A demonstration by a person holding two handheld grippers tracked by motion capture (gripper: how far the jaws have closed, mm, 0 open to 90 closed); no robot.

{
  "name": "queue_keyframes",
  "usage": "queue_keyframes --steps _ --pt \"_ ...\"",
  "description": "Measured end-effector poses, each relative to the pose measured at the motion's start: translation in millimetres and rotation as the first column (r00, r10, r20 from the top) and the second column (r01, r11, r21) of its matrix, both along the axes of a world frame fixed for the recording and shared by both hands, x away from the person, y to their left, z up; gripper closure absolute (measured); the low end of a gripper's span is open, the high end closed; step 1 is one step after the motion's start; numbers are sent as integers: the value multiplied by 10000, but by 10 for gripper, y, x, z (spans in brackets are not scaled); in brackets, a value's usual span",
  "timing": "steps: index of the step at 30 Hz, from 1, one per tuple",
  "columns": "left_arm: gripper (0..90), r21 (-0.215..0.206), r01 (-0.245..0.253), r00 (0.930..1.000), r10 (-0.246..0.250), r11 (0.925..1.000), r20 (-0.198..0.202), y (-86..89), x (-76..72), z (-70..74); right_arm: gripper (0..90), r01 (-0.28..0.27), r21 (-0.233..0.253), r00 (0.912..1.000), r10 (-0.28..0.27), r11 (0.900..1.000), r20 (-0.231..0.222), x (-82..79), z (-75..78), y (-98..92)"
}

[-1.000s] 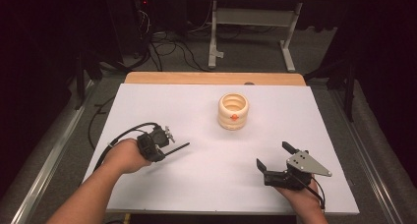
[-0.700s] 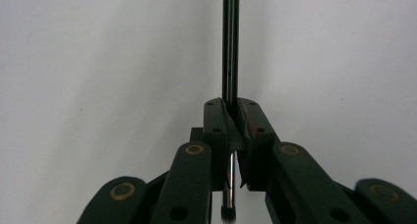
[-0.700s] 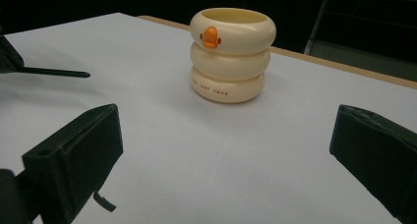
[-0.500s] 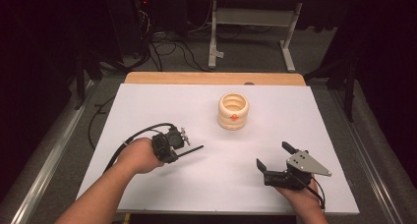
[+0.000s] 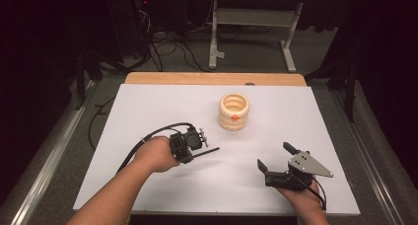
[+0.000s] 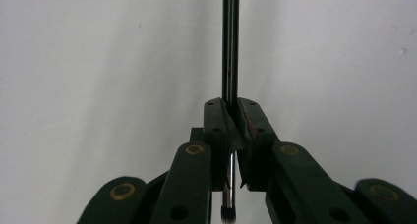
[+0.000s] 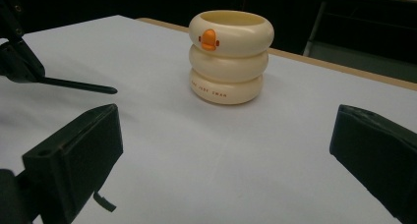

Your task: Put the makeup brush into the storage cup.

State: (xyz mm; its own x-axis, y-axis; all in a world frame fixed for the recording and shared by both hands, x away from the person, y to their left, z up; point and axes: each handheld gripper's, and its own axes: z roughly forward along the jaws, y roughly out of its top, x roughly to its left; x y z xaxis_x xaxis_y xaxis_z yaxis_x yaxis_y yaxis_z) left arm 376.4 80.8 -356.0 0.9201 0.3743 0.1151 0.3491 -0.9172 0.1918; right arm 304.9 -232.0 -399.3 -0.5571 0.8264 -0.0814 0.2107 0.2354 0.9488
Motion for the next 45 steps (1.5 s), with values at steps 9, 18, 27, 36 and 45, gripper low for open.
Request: queue_keyframes --steps 9,18,27,36,45 --pt "831 -27 175 9998 -175 9998 -19 -119 -3 9 11 12 8 10000 -11 10000 -38 -1 -1 3" --pt "831 -3 351 9994 -351 9994 -35 -203 28 24 11 304 149 9994 -306 9994 136 37 56 -79" --pt "831 -108 467 9989 -467 9989 -29 -222 40 54 12 664 -318 9972 -653 9973 352 231 260 -91" --pt "831 -194 692 9976 -694 9974 -55 -241 0 67 15 655 -849 9977 -638 9942 225 474 231 -15" --pt "831 -184 561 9984 -563 9983 -85 -253 47 31 15 937 -1281 9953 -958 9873 -105 494 11 -39"
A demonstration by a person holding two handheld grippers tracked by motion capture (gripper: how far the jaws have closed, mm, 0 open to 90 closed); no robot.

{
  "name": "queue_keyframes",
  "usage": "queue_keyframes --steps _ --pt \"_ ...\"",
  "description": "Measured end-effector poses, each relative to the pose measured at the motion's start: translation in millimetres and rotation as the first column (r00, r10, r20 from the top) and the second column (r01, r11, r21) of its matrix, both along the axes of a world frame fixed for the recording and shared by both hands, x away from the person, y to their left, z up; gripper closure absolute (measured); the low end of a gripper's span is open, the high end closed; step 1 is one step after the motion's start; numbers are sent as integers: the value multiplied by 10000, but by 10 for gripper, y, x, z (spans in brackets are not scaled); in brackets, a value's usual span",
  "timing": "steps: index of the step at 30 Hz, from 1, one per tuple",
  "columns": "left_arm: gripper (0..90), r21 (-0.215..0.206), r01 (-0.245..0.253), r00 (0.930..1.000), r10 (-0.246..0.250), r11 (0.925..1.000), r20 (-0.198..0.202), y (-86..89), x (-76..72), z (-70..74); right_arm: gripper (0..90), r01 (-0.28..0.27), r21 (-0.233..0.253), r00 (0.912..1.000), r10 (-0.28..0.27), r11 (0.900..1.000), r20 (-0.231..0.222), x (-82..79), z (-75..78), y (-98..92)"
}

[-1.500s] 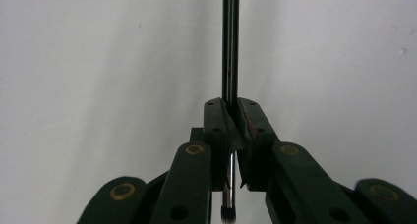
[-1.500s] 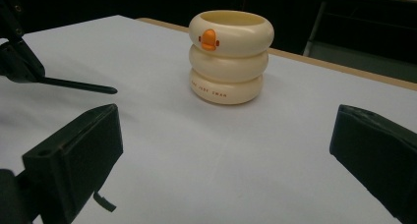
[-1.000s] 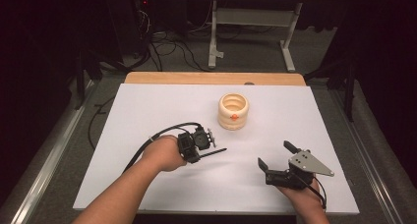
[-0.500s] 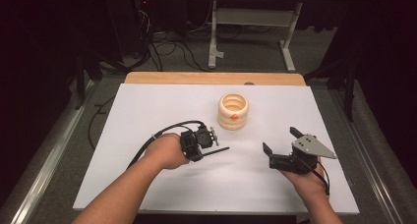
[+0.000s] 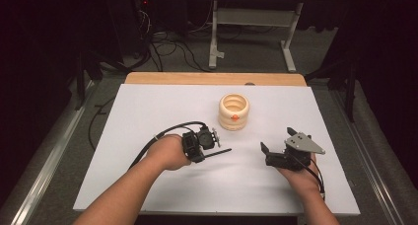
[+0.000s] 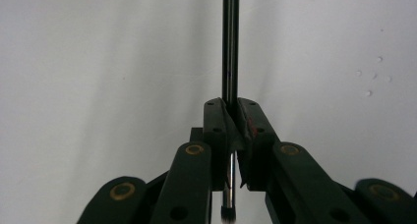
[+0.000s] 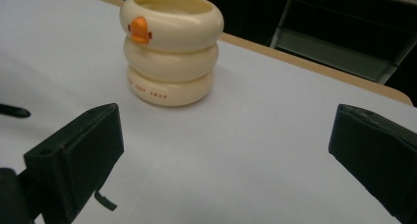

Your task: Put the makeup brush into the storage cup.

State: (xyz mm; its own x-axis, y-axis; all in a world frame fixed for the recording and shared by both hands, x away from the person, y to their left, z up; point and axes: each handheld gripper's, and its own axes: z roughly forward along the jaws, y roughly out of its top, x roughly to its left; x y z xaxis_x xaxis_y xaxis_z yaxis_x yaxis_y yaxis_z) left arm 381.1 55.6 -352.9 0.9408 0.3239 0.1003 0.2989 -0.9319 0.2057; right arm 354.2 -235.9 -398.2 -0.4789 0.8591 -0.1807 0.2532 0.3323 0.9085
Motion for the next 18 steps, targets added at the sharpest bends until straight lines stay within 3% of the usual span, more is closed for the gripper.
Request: queue_keyframes --steps 8,13,18 --pt "831 -24 46 10000 -46 10000 6 -34 -12 2 16 27 -825 10000 -24 9966 40 -52 -106 9" --pt "831 -44 81 10000 -81 10000 36 -42 -23 17 17 58 -1844 10000 -53 9828 31 -50 -164 47" --pt "831 -19 117 9999 -117 9999 46 -40 -32 35 18 -9 -2479 9998 57 9688 184 -65 -183 86"
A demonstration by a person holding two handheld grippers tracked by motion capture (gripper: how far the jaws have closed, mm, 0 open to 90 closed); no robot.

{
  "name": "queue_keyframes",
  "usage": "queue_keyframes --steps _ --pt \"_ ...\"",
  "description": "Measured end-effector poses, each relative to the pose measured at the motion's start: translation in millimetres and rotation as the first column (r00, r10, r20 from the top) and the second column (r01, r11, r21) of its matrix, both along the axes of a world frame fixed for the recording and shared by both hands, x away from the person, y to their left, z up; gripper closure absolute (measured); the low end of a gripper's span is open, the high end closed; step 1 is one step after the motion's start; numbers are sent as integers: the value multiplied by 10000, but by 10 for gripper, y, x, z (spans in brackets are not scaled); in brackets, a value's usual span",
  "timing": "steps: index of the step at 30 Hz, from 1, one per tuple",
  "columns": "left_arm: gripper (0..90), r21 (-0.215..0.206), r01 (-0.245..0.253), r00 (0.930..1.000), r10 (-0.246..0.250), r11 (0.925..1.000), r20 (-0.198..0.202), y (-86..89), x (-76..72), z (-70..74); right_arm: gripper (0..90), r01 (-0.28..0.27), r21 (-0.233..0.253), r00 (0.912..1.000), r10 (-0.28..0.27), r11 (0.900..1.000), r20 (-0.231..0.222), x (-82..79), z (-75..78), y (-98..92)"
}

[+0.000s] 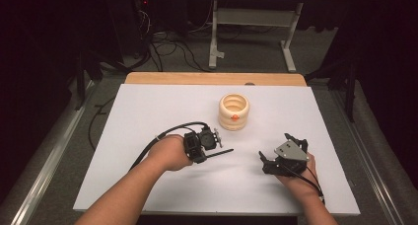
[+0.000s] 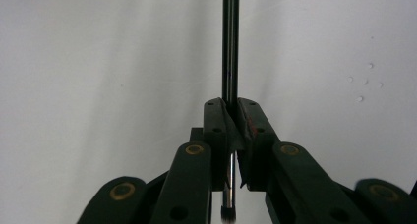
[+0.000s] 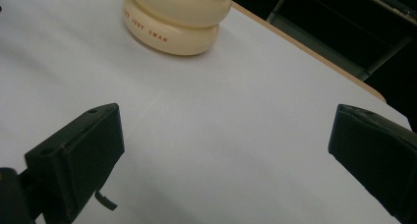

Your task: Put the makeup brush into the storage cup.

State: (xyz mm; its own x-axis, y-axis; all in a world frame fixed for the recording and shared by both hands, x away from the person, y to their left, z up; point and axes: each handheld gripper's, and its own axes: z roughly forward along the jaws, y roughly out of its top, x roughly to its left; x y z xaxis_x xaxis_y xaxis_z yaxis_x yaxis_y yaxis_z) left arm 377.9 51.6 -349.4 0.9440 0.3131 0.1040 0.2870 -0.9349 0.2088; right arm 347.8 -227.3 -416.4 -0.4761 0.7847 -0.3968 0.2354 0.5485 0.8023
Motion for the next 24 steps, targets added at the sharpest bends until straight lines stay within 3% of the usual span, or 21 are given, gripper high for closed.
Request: queue_keyframes --steps 6,7,15,16,17,19,21,23,24 --pt "831 12 55 10000 -55 10000 21 -21 -10 27 17 29 -653 9998 -15 9979 216 -16 -23 51" --pt "831 15 75 10000 -75 10000 42 -26 -11 34 17 -25 -1146 9991 74 9934 422 -21 -17 70" --pt "831 41 184 9998 -184 9998 94 -59 -14 64 21 -264 -2463 9942 512 9688 947 -24 -12 164" --pt "831 41 184 9998 -184 9998 94 -59 -14 64 21 -264 -2463 9942 512 9688 947 -24 -12 164" --pt "831 40 182 9998 -182 9998 104 -61 -14 64 22 -390 -2872 9926 702 9571 993 -28 -7 183" --pt "831 43 172 9998 -172 9998 108 -64 -13 67 22 -375 -2955 9913 728 9546 1094 -37 -19 221" --pt "831 66 185 9997 -186 9998 135 -71 -13 77 23 -456 -3270 9889 890 9439 1191 -36 -16 240" --pt "831 64 186 9997 -187 9998 143 -72 -13 80 23 -461 -3380 9876 937 9400 1259 -43 -29 268" --pt "831 60 192 9997 -193 9998 169 -75 -15 87 23 -492 -3673 9871 1014 9288 1242 -47 -24 270"
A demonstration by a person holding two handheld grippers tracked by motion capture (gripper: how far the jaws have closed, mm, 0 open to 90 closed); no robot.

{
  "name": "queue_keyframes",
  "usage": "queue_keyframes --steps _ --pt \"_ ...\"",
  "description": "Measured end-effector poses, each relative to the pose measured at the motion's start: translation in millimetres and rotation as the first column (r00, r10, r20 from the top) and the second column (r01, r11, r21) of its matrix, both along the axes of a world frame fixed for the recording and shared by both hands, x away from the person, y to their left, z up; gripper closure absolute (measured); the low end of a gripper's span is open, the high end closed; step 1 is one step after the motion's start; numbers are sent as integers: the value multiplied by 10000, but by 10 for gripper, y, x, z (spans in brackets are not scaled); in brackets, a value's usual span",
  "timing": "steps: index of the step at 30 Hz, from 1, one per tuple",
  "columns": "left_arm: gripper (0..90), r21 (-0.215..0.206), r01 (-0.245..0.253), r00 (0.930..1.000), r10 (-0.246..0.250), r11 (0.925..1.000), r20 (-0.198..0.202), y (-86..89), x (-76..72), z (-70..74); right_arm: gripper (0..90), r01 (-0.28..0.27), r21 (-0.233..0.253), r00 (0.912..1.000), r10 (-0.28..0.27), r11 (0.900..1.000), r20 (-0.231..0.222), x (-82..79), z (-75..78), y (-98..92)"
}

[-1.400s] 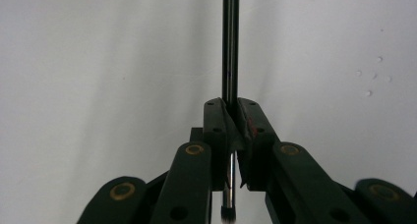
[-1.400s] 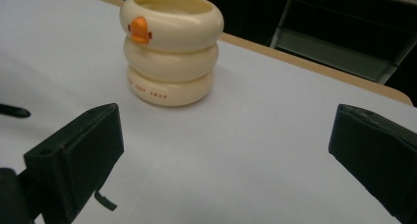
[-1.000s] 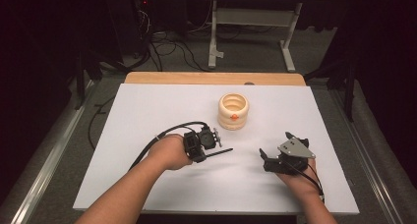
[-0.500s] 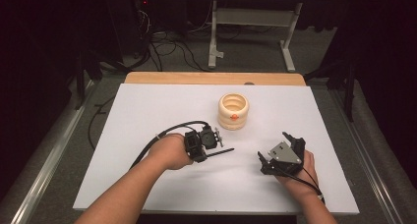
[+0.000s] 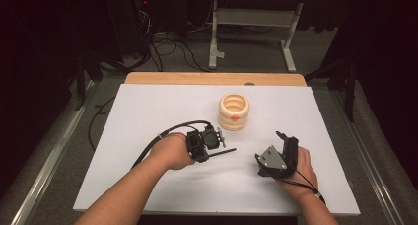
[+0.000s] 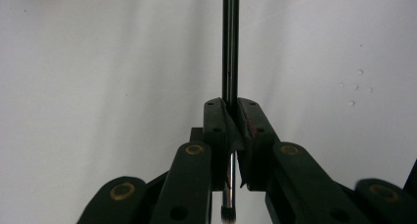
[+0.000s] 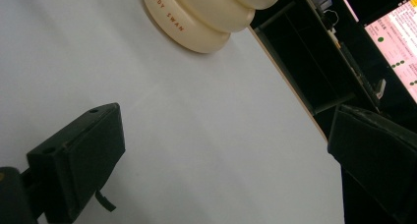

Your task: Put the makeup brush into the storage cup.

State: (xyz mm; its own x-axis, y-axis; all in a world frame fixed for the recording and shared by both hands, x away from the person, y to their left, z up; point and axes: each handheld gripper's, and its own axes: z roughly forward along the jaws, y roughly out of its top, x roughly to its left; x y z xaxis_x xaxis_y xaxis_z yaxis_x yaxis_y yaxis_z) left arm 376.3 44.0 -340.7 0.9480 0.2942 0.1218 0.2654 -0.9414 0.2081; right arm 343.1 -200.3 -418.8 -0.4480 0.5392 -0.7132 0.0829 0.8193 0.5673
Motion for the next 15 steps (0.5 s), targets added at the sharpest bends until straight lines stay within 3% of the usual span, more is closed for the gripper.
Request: queue_keyframes --steps 9,10,15 --pt "831 71 30 10000 -30 10000 28 -1 -1 4 27 -137 -763 9995 159 9970 278 -28 -21 59" --pt "831 72 31 10000 -31 10000 39 -2 -1 4 28 -244 -1028 9989 283 9944 363 -32 -20 74" --pt "831 89 59 10000 -60 9999 78 -3 -4 0 36 -419 -1355 9977 488 9899 476 -47 -26 117"
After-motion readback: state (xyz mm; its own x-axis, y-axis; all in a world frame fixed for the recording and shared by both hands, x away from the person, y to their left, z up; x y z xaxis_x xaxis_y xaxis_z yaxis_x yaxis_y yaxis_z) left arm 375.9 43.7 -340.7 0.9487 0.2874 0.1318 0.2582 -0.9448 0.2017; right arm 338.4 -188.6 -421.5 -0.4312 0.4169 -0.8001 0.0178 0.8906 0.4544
